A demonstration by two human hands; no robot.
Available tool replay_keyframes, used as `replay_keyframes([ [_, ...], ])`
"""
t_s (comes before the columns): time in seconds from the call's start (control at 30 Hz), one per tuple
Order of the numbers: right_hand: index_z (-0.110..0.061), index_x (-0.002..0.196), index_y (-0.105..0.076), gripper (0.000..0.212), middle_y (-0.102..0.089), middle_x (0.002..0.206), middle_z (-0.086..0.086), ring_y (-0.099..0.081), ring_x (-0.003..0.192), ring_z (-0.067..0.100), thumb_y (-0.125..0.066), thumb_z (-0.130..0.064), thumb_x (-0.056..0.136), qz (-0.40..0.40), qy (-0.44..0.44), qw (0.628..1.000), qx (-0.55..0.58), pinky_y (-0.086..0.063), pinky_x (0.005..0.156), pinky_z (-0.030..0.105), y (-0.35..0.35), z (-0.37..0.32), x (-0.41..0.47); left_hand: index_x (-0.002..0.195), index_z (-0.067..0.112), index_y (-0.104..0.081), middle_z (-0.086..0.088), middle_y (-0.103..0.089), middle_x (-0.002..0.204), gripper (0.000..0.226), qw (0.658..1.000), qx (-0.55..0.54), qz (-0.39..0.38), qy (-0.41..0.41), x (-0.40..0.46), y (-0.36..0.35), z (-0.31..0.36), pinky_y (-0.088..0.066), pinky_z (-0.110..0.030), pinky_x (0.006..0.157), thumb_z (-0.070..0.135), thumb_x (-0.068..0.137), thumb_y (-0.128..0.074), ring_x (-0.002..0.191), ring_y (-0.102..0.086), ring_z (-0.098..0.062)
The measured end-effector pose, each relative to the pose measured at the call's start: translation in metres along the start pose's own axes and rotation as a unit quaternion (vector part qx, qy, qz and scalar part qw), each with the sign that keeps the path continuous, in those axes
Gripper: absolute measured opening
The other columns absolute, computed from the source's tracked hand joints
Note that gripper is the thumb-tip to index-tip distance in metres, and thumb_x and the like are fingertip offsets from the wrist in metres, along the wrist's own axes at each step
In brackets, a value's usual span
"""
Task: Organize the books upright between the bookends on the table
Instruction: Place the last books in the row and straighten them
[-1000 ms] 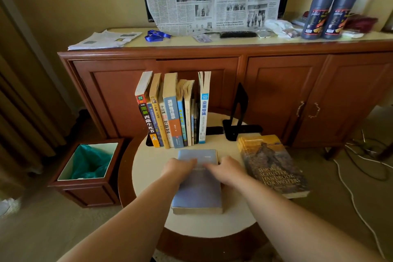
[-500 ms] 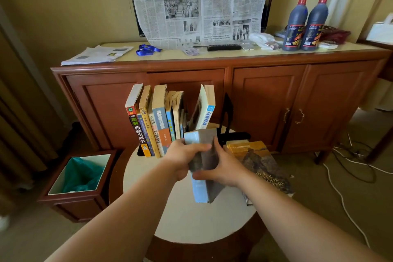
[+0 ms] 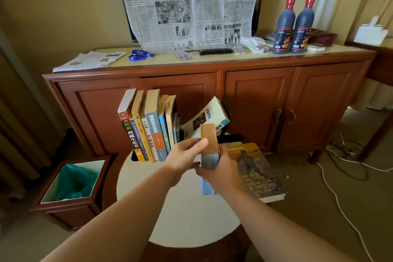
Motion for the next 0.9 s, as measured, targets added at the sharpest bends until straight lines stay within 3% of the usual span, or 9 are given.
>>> replay_keyframes([
  [0.17,-0.035,0.105,-0.053,0.043,-0.066,0.085,-0.015,-0.068,0.073,0.007,-0.084,-0.036,0.076,0.045,-0.022,0.999,-0.011,-0.060,0.063,0.030,-0.002,0.010,-0.003,0.110,0.027,-0.072,0.003,-0.074,0.104,0.028,0.983,0.163,0.079,-0.021,0.034,0.020,0.026,-0.059,-0.041,0.096,0.049,0.105,-0.055,0.100,-0.069,-0.015],
  [0.23,-0.037,0.090,-0.049,0.036,-0.064,0.076,-0.016,-0.065,0.067,0.003,-0.082,-0.031,0.077,0.067,-0.021,0.997,-0.020,-0.050,0.054,0.019,0.000,0.011,-0.002,0.115,0.026,-0.070,0.005,-0.071,0.101,0.024,0.961,0.259,0.076,-0.055,0.050,0.023,0.044,-0.057,-0.033,0.086,0.040,0.107,-0.053,0.094,-0.067,-0.015],
  [0.33,-0.036,0.077,-0.046,0.036,-0.061,0.067,-0.016,-0.061,0.062,0.001,-0.082,-0.029,0.075,0.100,-0.033,0.994,-0.017,-0.039,0.051,0.013,0.004,0.012,0.003,0.134,0.027,-0.065,0.005,-0.068,0.122,0.029,0.920,0.373,0.066,-0.102,0.079,0.021,0.066,-0.052,-0.025,0.080,0.027,0.109,-0.051,0.105,-0.067,-0.018],
  [0.4,-0.035,0.074,-0.045,0.038,-0.058,0.062,-0.014,-0.058,0.058,0.003,-0.082,-0.029,0.074,0.116,-0.034,0.993,-0.010,-0.038,0.051,0.017,0.006,0.013,0.006,0.146,0.031,-0.057,0.004,-0.062,0.136,0.042,0.879,0.456,0.040,-0.135,0.102,0.015,0.075,-0.051,-0.027,0.090,0.015,0.109,-0.047,0.116,-0.062,-0.018],
  [0.5,-0.036,0.075,-0.044,0.039,-0.055,0.061,-0.015,-0.056,0.056,0.005,-0.082,-0.033,0.072,0.121,-0.025,0.992,-0.021,-0.039,0.052,0.023,0.005,0.015,0.010,0.155,0.046,-0.041,0.004,-0.050,0.144,0.070,0.793,0.586,-0.034,-0.161,0.134,-0.002,0.081,-0.057,-0.034,0.089,0.000,0.103,-0.050,0.118,-0.057,-0.018],
  [0.63,-0.036,0.072,-0.040,0.041,-0.051,0.056,-0.014,-0.051,0.049,0.002,-0.082,-0.032,0.071,0.129,-0.021,0.991,-0.033,-0.031,0.046,0.015,0.006,0.016,0.010,0.162,0.052,-0.016,-0.003,-0.042,0.150,0.095,0.671,0.705,-0.127,-0.193,0.158,-0.026,0.089,-0.052,-0.037,0.087,-0.001,0.098,-0.062,0.129,-0.049,-0.026],
  [0.7,-0.036,0.070,-0.039,0.044,-0.050,0.054,-0.014,-0.050,0.046,0.000,-0.083,-0.032,0.072,0.138,-0.021,0.990,-0.035,-0.028,0.043,0.012,0.008,0.015,0.010,0.162,0.054,-0.011,-0.006,-0.040,0.152,0.099,0.630,0.735,-0.152,-0.198,0.166,-0.031,0.091,-0.054,-0.040,0.091,-0.002,0.098,-0.062,0.128,-0.050,-0.029],
  [0.8,-0.036,0.073,-0.040,0.043,-0.049,0.056,-0.016,-0.050,0.047,-0.001,-0.083,-0.035,0.073,0.133,-0.013,0.990,-0.047,-0.029,0.043,0.012,0.009,0.014,0.010,0.161,0.055,-0.014,-0.008,-0.037,0.156,0.098,0.612,0.752,-0.160,-0.183,0.170,-0.029,0.092,-0.051,-0.048,0.101,-0.004,0.097,-0.059,0.134,-0.046,-0.032],
  [0.9,-0.033,0.076,-0.044,0.041,-0.049,0.057,-0.017,-0.050,0.048,-0.001,-0.084,-0.034,0.072,0.138,-0.011,0.989,-0.052,-0.029,0.045,0.013,0.010,0.014,0.010,0.160,0.053,-0.020,-0.008,-0.041,0.150,0.090,0.627,0.742,-0.146,-0.186,0.168,-0.023,0.093,-0.049,-0.047,0.101,0.001,0.099,-0.060,0.133,-0.043,-0.031],
])
Point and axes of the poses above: each hand's wrist, its own x-axis towards the middle knuckle, its own y-axis out of the back of the hand, z = x × y, the point moved 6 cm from there along x, towards the middle knuckle
